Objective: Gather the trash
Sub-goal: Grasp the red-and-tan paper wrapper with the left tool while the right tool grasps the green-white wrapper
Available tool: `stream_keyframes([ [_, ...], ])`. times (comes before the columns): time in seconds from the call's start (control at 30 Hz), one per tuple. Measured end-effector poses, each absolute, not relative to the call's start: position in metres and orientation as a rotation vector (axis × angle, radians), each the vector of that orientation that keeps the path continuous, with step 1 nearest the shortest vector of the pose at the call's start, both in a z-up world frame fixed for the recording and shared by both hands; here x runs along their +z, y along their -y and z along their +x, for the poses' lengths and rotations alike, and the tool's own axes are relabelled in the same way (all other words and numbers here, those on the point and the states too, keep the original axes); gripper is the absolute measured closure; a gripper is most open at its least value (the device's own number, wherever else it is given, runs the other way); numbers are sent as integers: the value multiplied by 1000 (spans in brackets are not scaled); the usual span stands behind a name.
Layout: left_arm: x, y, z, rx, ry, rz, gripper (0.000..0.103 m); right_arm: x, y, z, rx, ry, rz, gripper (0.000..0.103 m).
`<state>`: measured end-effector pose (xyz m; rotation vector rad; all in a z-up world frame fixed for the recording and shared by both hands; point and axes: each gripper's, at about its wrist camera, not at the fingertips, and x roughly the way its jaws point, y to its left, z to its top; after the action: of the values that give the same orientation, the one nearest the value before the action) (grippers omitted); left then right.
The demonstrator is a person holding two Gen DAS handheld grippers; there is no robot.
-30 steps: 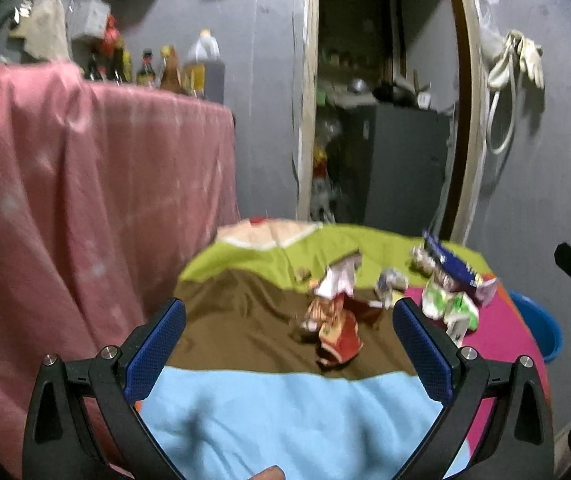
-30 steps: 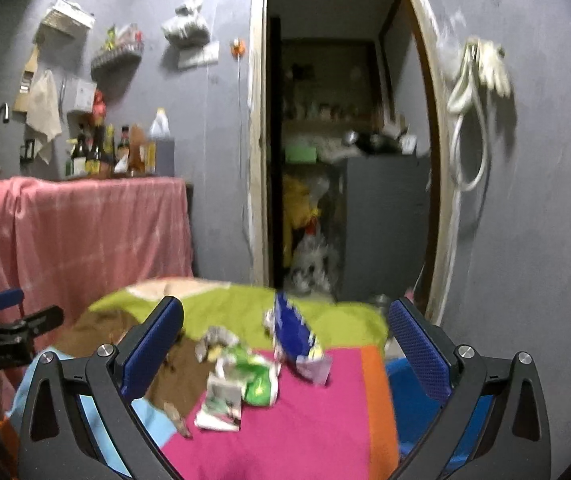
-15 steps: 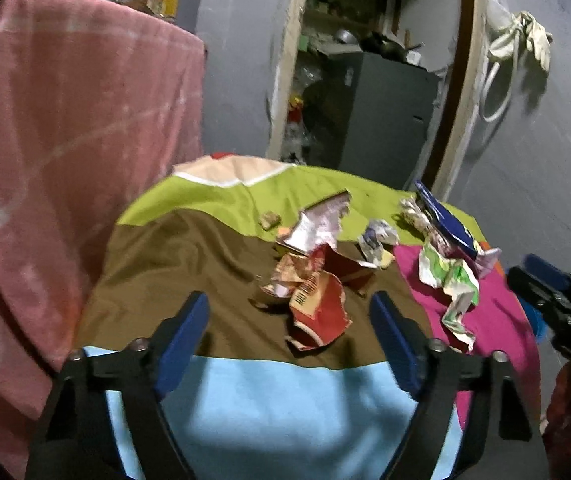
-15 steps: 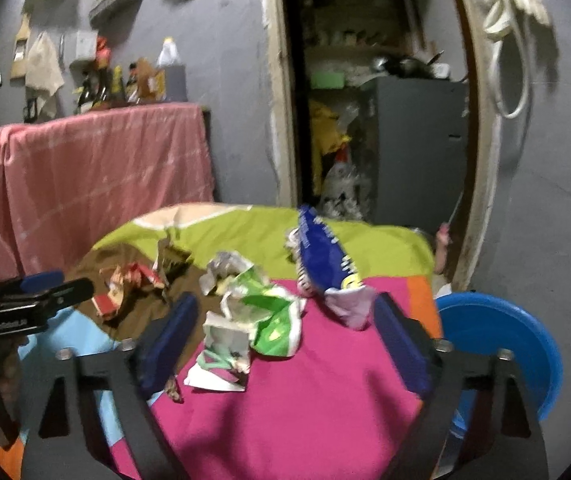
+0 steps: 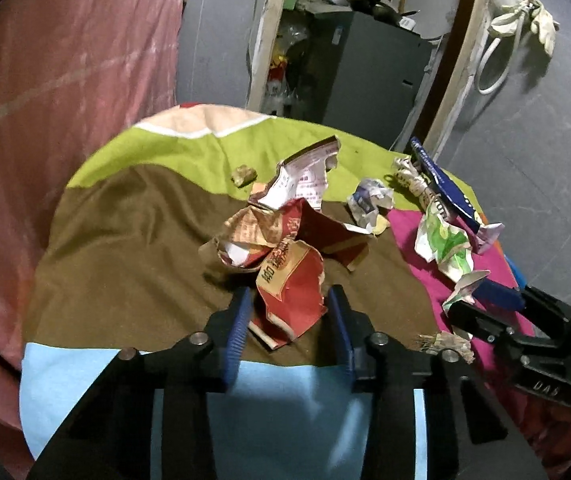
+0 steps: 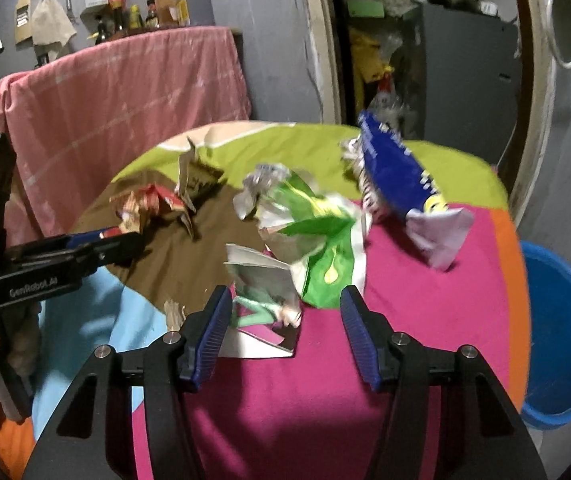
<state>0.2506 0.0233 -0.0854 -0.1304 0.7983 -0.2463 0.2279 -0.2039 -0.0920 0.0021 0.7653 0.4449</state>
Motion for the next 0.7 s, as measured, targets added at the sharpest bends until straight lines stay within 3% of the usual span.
stream_keyframes([
  [0.3,-84,-24,249,-275,-810,-153,87,-96,197,232,453,-796,7,48],
  [0.7,-82,-19,243,-292,-826,-130,94,-98,189,243,443,-819,8,48],
])
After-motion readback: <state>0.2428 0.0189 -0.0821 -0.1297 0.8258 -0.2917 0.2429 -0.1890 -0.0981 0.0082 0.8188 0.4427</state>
